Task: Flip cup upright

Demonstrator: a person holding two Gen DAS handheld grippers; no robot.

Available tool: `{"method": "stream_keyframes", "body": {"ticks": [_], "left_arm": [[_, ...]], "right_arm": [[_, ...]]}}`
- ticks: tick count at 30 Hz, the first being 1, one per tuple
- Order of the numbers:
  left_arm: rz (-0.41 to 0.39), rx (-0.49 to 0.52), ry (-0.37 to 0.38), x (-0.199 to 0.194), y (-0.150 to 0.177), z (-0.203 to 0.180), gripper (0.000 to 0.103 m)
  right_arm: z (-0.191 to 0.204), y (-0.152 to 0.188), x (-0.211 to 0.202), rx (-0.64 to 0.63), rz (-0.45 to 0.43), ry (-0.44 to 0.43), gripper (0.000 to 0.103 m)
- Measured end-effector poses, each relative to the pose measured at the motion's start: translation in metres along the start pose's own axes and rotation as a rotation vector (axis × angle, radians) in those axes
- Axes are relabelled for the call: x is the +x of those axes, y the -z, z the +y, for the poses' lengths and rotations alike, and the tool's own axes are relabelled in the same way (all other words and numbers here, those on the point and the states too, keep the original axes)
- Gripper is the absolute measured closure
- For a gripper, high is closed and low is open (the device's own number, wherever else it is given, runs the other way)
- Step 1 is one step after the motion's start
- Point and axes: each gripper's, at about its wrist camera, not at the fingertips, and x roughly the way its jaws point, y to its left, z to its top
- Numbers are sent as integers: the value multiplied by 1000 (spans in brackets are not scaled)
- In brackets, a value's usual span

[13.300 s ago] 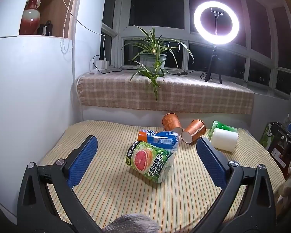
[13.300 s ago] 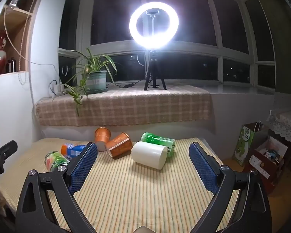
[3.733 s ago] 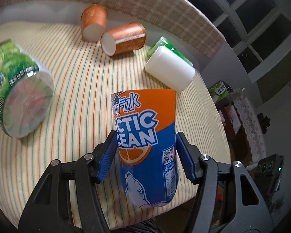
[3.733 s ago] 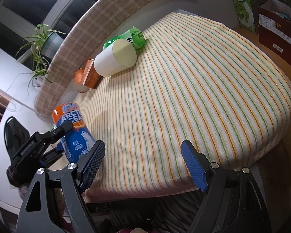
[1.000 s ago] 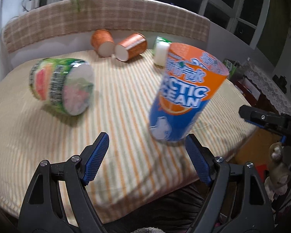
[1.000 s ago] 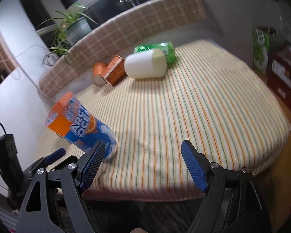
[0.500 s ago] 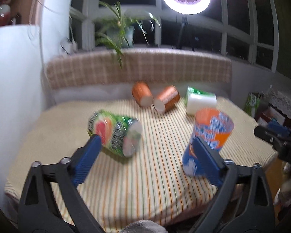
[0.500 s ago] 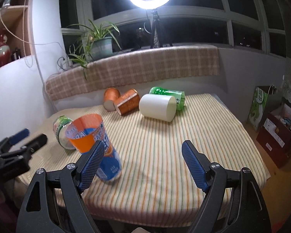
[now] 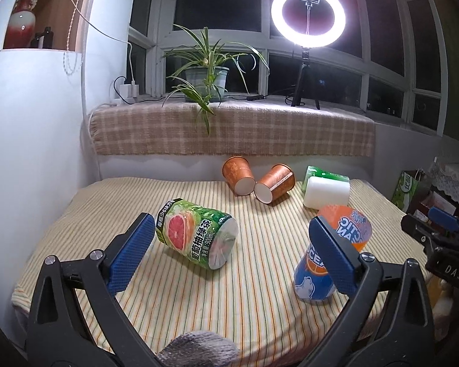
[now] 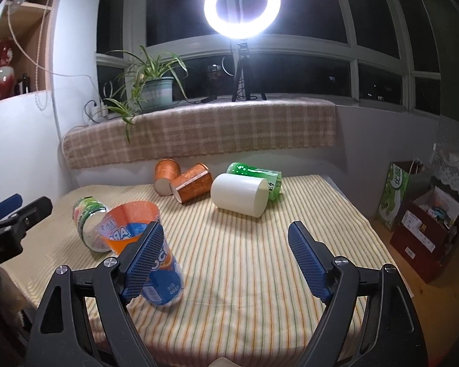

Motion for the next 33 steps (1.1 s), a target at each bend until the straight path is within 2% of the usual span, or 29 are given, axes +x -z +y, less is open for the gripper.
{"method": "stream_keyframes", "body": {"ticks": [33], "left_arm": [[-6,-5,-11,0,-1,1,1]], "right_arm": [[11,7,6,-5,41,-33,19]]}}
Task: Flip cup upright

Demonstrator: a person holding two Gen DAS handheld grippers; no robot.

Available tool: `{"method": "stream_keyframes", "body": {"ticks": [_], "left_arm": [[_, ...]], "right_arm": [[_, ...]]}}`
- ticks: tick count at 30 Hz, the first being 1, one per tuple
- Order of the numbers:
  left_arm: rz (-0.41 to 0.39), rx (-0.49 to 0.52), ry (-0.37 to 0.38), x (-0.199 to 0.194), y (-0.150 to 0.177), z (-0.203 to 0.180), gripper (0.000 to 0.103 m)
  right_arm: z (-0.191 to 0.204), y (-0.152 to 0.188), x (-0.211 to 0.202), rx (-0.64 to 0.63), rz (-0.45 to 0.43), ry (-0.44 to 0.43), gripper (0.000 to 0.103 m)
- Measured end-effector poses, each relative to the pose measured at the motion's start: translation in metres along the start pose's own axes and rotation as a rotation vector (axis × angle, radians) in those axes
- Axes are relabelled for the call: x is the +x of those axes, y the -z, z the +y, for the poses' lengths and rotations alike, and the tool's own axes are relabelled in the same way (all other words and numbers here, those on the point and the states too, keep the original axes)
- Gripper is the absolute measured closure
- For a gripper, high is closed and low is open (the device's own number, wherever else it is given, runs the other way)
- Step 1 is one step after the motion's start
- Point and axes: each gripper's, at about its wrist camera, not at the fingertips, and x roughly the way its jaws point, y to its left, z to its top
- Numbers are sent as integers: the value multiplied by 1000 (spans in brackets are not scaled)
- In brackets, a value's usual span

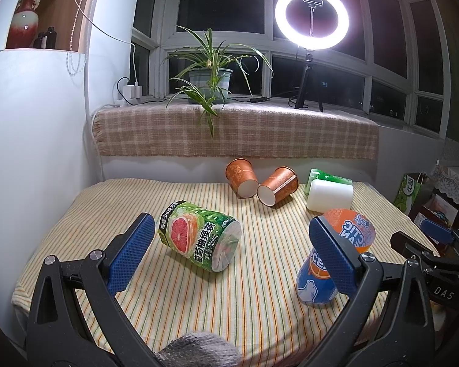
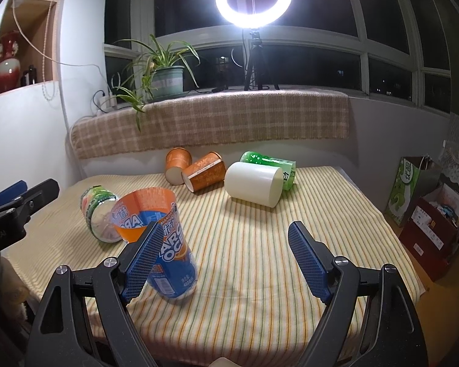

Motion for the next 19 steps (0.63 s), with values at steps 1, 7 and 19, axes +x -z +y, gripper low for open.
{"method": "stream_keyframes", "body": {"ticks": [1,7,19], "left_arm": [[0,0,0,0,0,0,1],[2,1,1,0,0,0,1],[2,-1,1,0,1,2,1]], "right_arm": [[0,0,0,1,0,0,19],[1,1,1,0,7,-3,19],[1,4,1,3,16,-12,19]]}}
